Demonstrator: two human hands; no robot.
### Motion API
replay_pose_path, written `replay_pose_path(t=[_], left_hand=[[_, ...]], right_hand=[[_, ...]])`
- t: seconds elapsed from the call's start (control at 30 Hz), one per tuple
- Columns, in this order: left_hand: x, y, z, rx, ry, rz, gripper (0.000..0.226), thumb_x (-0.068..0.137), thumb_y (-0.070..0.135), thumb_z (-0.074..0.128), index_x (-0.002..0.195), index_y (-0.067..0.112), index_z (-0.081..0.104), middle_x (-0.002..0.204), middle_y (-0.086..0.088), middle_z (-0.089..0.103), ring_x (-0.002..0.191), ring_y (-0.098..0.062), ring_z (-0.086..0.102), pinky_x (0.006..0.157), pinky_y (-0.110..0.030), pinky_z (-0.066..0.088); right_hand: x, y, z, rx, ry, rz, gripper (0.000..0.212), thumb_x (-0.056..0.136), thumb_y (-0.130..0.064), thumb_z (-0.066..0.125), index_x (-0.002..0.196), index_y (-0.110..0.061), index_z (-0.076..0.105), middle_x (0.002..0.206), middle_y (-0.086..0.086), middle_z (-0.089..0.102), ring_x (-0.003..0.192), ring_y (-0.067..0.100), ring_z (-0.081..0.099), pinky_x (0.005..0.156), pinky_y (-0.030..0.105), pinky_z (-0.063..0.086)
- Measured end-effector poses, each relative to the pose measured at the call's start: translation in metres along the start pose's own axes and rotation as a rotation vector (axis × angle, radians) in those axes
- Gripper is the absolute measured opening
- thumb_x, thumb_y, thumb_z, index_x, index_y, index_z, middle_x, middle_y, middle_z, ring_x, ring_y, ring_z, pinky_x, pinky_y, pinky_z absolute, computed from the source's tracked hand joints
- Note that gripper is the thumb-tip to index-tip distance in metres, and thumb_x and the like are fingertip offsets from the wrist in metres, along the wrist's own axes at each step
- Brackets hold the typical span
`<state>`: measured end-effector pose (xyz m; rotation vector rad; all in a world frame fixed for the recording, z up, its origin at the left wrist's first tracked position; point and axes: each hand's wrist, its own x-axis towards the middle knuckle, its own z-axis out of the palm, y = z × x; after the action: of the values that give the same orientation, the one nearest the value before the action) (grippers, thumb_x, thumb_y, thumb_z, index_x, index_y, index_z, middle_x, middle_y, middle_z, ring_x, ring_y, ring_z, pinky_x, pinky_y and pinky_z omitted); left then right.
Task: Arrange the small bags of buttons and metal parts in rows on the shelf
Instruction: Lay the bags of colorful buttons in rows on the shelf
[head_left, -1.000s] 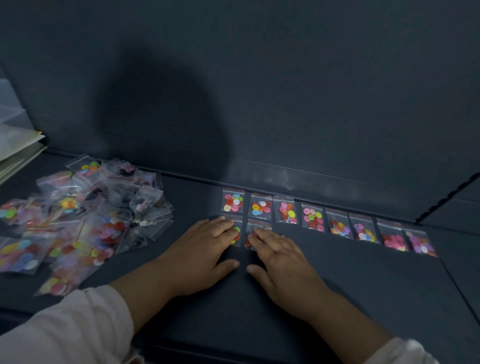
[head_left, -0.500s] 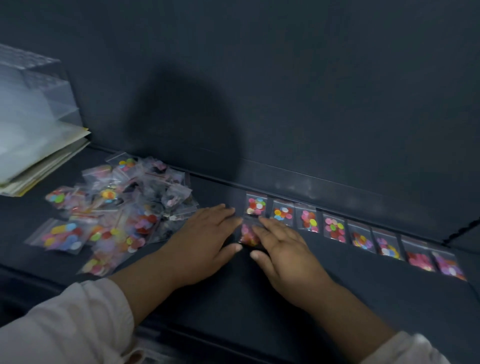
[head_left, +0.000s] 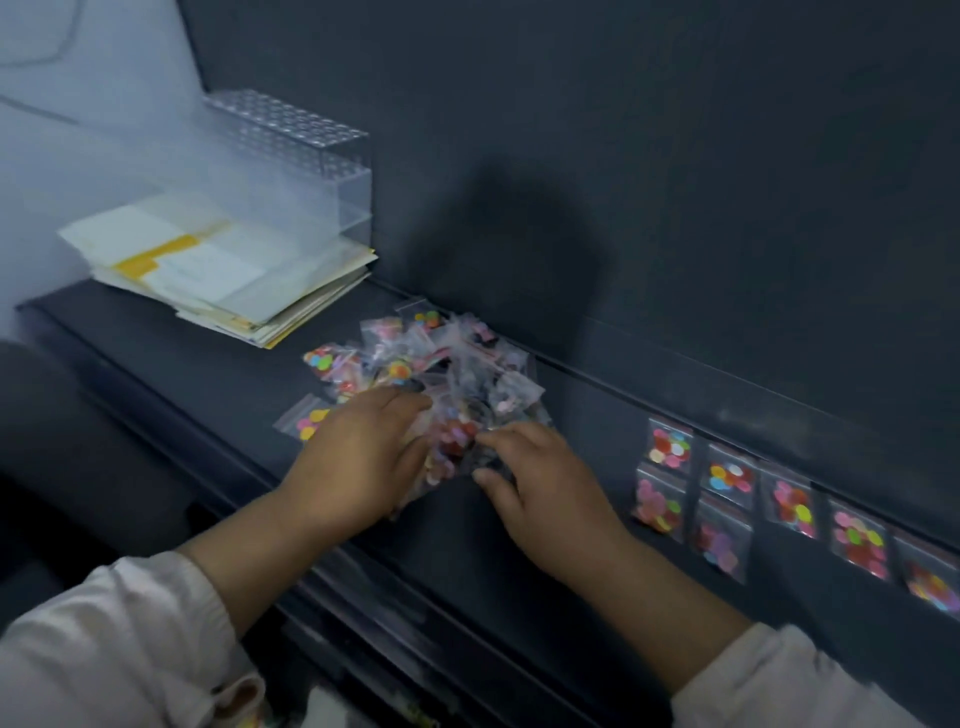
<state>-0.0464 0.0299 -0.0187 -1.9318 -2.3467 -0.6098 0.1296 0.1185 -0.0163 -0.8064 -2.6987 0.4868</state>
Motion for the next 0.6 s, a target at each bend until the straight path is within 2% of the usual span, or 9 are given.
replay_pose_path(t=[0.07, 0.13, 0.23, 0.37, 0.5, 0.6], left_hand=[[-0.005, -0.012, -0.003, -0.022, -0.031, -0.098, 0.042, 0.086, 0.029, 0.055, 0.123, 0.010, 0.060, 0.117, -0.011, 0.064, 0.106, -0.030, 0.061, 0.087, -0.034, 0.048], [-0.007, -0.019, -0.004, -0.064, -0.034, -0.156, 0.039, 0.089, 0.025, 0.058, 0.126, 0.014, 0.058, 0.120, -0.007, 0.062, 0.109, -0.028, 0.058, 0.087, -0.033, 0.045], [-0.008, -0.026, -0.005, -0.072, -0.021, -0.208, 0.033, 0.089, 0.022, 0.058, 0.122, 0.017, 0.060, 0.117, -0.005, 0.062, 0.106, -0.026, 0.056, 0.083, -0.033, 0.044], [-0.009, -0.047, -0.003, -0.014, 0.011, -0.341, 0.026, 0.088, 0.018, 0.054, 0.111, 0.014, 0.064, 0.109, -0.010, 0.061, 0.101, -0.033, 0.054, 0.080, -0.038, 0.046], [-0.008, -0.065, -0.002, 0.058, -0.003, -0.475, 0.029, 0.090, 0.024, 0.051, 0.115, 0.013, 0.062, 0.112, -0.013, 0.058, 0.101, -0.036, 0.050, 0.082, -0.040, 0.042], [-0.006, -0.072, -0.002, 0.133, -0.053, -0.546, 0.031, 0.091, 0.032, 0.048, 0.109, 0.010, 0.060, 0.113, -0.013, 0.055, 0.104, -0.035, 0.046, 0.084, -0.040, 0.041]], right_hand=[[0.010, -0.007, 0.006, 0.038, 0.011, 0.018, 0.032, 0.091, -0.028, 0.055, 0.121, -0.018, 0.058, 0.109, 0.003, 0.054, 0.103, 0.020, 0.050, 0.087, 0.029, 0.041], [0.018, -0.012, 0.012, 0.073, 0.032, 0.028, 0.027, 0.088, -0.026, 0.059, 0.113, -0.017, 0.061, 0.102, 0.002, 0.054, 0.096, 0.019, 0.052, 0.081, 0.027, 0.042], [0.024, -0.018, 0.021, 0.088, 0.011, 0.016, 0.021, 0.087, -0.025, 0.061, 0.104, -0.014, 0.063, 0.099, 0.000, 0.054, 0.092, 0.017, 0.052, 0.078, 0.027, 0.043], [0.028, -0.025, 0.033, 0.097, -0.040, -0.065, 0.017, 0.088, -0.020, 0.060, 0.102, -0.015, 0.067, 0.100, 0.000, 0.058, 0.097, 0.018, 0.052, 0.081, 0.025, 0.041], [0.036, -0.029, 0.042, 0.070, -0.068, -0.092, 0.024, 0.090, -0.016, 0.057, 0.111, -0.017, 0.067, 0.104, 0.001, 0.061, 0.101, 0.020, 0.052, 0.089, 0.028, 0.041], [0.042, -0.030, 0.049, 0.027, -0.085, -0.125, 0.038, 0.083, -0.001, 0.056, 0.116, -0.017, 0.065, 0.107, 0.002, 0.062, 0.102, 0.025, 0.054, 0.088, 0.039, 0.047]])
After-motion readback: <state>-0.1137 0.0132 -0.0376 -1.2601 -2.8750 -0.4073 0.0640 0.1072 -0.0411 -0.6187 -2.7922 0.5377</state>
